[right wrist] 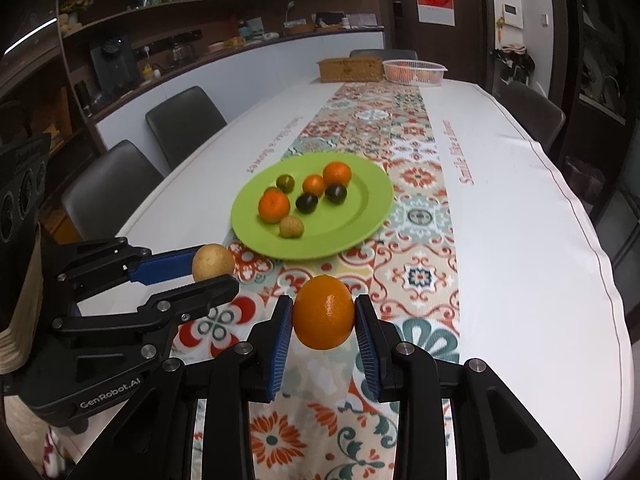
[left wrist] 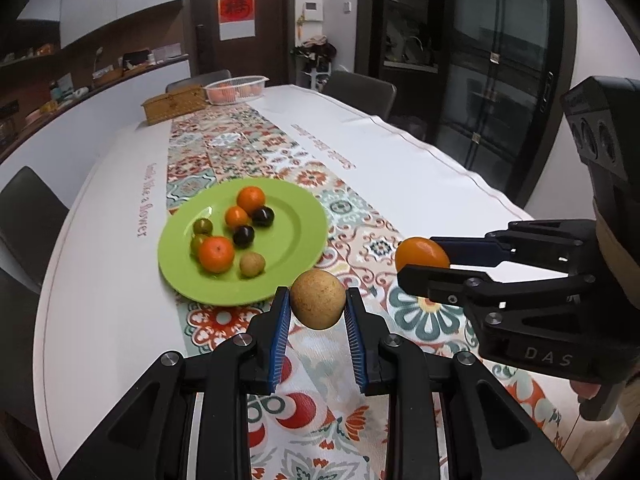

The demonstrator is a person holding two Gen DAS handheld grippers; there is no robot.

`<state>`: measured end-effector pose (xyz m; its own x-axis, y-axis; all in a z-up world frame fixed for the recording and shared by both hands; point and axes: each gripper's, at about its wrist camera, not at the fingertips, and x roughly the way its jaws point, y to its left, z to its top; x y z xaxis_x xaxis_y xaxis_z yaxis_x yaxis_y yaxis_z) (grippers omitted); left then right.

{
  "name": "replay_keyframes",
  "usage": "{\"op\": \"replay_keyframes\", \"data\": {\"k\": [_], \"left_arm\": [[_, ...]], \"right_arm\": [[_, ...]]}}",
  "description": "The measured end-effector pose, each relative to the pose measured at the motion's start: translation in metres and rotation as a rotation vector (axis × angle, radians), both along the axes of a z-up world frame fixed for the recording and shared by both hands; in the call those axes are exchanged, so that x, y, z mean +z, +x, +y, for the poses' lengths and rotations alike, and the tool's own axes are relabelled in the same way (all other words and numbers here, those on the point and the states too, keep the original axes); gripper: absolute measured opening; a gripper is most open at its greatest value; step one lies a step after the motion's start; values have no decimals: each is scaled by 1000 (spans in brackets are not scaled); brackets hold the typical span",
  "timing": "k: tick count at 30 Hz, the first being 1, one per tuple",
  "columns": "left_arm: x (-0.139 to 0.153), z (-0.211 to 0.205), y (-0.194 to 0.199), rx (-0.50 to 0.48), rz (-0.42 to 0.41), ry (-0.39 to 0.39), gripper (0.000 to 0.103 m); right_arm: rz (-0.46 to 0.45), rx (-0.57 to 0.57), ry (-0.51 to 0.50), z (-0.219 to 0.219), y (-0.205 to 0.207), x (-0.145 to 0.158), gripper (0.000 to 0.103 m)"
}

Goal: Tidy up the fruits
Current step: 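Lift and carry both held fruits over the green plate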

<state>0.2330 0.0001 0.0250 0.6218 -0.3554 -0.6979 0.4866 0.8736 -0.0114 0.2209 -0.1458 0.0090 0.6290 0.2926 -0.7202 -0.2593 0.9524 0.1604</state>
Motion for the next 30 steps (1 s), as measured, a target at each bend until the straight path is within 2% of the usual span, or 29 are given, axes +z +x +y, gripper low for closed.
{"op": "replay_keyframes", "data": {"k": [12, 16, 30], "left_arm": [[5, 4, 27, 110, 7, -38, 27], [3, 5, 40, 148, 17, -48, 27], [-18, 5, 83, 216, 65, -59, 27]], "right_arm": [[-22, 67, -9, 3, 39, 15, 33], [-25, 90, -44, 6, 56, 15, 33], [42, 163, -102, 16, 118, -7, 33]]}}
